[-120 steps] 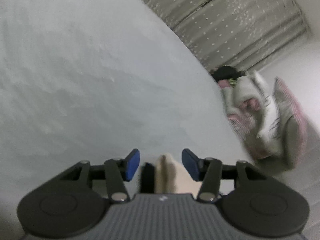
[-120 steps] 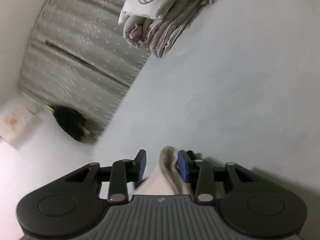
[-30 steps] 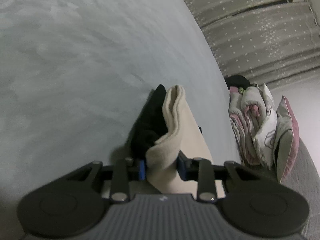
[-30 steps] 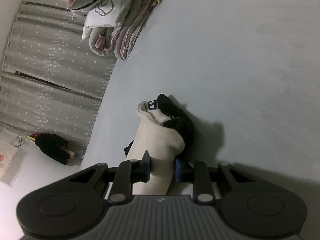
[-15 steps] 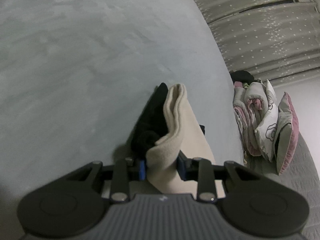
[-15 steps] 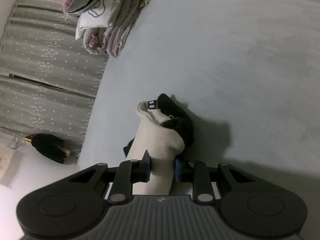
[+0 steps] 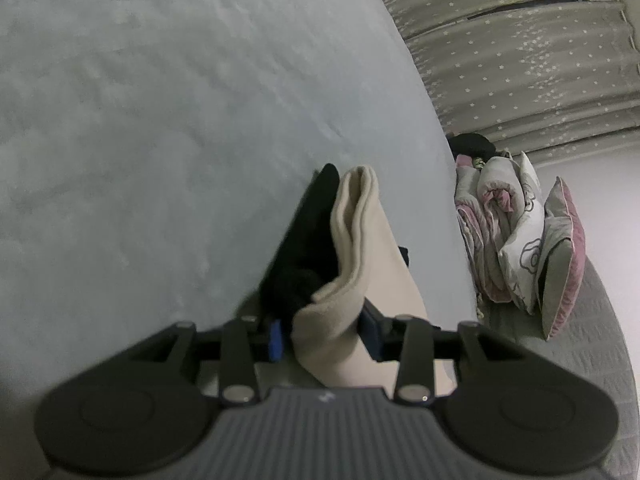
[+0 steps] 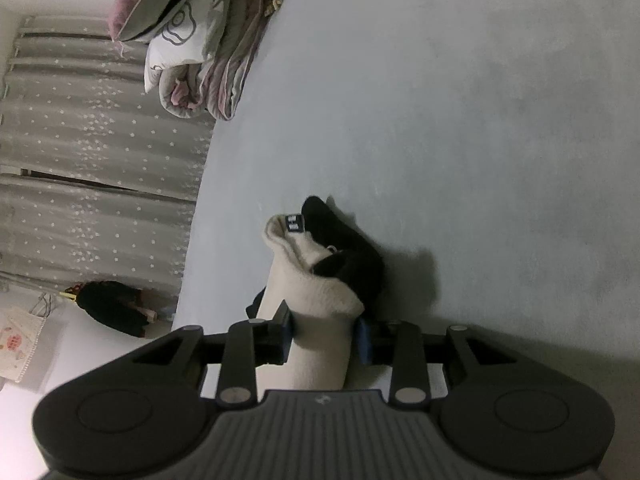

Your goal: Fold clothes

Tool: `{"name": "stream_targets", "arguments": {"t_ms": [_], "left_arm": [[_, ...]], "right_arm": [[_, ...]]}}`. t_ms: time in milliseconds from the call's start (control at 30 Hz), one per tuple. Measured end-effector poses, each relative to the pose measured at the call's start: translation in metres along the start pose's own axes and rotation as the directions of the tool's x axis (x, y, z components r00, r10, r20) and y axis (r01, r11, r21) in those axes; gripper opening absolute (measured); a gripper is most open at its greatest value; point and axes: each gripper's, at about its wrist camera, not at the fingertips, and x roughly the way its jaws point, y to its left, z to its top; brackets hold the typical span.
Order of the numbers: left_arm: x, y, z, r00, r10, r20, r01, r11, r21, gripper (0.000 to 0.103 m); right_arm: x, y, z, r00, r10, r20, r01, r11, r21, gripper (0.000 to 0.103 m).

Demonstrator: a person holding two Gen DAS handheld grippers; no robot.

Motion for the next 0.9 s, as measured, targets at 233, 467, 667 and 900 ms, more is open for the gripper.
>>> {"name": "stream_targets", "arguments": {"t_ms": [233, 467, 667, 900], "left_arm": [[-0.013, 0.014, 0.014, 1.0, -0.006, -0.006, 0.006, 0.998, -0.068, 0.04], [-0.034, 0.019, 0.032, 0.998, 0.017, 0.059, -0.015, 0.999, -0.036, 0.052], [-0.033, 0.006, 0.037, 0.998, 0.038, 0.058, -0.04, 0.998, 0.043, 0.065], [-0.012, -0.014, 0.034, 0.999, 0.036, 0.002, -0.036, 0.99, 0.139, 0.073]], "right_arm": [[-0.004, 0.0, 0.004, 1.0, -0.004, -0.018, 0.004, 1.0, -0.003, 0.033], [-0.019, -0.005, 0.015, 0.999, -0.033, -0.014, 0.033, 0.999, -0.014, 0.04], [-0.039, 0.008, 0.021, 0.99, -0.073, 0.119, 0.088, 0.988, -0.128, 0.041], [-0.043, 0.037, 0.004, 0.989, -0.025, 0.144, 0.066, 0.957, -0.282, 0.041]]}}
